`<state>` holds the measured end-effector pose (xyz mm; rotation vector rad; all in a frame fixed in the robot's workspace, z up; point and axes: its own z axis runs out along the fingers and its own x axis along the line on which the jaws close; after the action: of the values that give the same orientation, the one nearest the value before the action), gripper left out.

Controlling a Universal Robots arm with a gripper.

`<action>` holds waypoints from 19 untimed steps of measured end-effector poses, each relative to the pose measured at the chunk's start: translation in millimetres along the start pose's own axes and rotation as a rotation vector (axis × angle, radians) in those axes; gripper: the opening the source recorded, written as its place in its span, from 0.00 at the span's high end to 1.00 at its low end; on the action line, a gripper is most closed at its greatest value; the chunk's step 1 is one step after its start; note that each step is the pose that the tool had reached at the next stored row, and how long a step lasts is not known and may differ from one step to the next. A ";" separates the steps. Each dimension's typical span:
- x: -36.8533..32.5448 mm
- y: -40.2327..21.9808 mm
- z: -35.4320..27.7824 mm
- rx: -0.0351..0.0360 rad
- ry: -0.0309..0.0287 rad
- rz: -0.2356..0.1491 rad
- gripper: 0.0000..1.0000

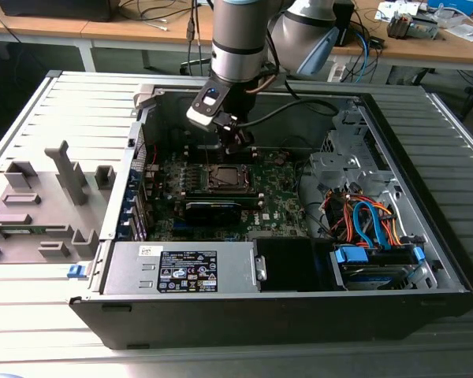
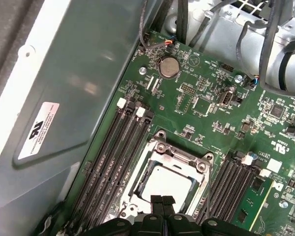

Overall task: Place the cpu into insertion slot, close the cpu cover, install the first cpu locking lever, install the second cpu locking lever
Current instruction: 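Install the first cpu locking lever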

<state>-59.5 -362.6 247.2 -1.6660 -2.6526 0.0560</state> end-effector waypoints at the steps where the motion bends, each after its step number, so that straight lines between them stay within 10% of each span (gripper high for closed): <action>1: 0.0 0.0 0.0 0.0000 -0.0001 -0.006 0.89; 19: 0.0 0.0 0.0 -0.0013 -0.0037 -0.110 0.89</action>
<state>-59.5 -362.6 247.2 -1.5185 -2.7419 0.0566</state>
